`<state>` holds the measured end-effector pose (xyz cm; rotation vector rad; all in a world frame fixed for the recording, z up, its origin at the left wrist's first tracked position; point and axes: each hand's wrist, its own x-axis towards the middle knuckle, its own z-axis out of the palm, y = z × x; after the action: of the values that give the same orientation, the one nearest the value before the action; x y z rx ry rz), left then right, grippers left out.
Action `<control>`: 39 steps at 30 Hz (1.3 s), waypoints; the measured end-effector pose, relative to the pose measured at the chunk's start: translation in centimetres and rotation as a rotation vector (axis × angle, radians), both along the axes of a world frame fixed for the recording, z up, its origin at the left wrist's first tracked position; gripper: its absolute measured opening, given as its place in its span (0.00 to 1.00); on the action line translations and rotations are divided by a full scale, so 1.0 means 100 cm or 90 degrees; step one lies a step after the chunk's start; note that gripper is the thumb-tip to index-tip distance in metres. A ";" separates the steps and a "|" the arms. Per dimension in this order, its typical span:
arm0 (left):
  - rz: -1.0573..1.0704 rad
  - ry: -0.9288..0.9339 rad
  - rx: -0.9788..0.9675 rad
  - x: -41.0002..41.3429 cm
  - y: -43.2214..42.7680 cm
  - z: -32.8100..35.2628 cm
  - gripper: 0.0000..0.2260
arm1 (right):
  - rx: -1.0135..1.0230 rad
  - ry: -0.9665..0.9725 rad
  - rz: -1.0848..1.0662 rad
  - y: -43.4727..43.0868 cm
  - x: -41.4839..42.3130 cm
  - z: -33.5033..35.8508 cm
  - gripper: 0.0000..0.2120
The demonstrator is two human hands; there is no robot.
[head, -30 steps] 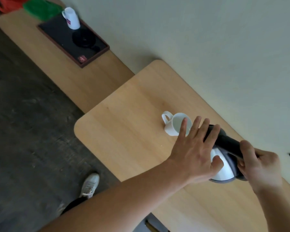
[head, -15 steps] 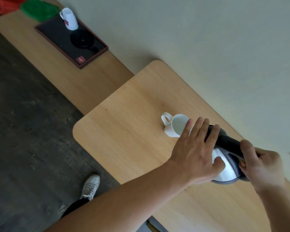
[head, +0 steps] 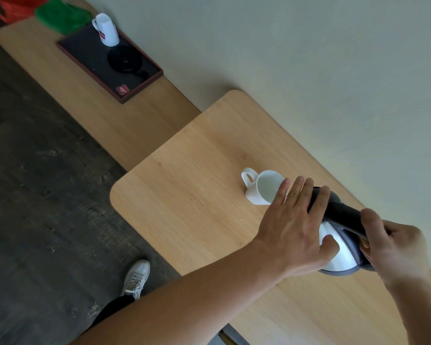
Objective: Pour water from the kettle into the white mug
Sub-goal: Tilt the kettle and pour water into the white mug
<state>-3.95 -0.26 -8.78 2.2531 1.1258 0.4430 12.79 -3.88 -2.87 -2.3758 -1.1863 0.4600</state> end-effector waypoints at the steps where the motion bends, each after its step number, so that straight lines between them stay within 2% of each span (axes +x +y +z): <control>1: 0.001 -0.003 0.001 0.000 0.000 0.001 0.38 | 0.000 0.004 -0.001 0.000 0.000 0.001 0.32; 4: 0.002 -0.013 -0.002 0.001 0.000 0.002 0.38 | 0.001 0.008 -0.003 0.000 -0.002 0.006 0.36; 27: 0.000 -0.026 -0.005 -0.004 -0.002 0.009 0.38 | 0.004 -0.009 0.008 -0.002 -0.006 0.013 0.36; 33: -0.005 -0.026 -0.006 -0.006 -0.003 0.011 0.38 | 0.004 0.001 -0.003 -0.004 -0.007 0.015 0.31; 39: -0.011 -0.018 -0.002 -0.006 -0.004 0.011 0.38 | 0.001 0.003 -0.009 -0.005 -0.008 0.015 0.36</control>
<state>-4.58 -0.63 -7.66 2.2447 1.0914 0.4642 11.94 -4.34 -1.34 -2.3791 -1.1664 0.4592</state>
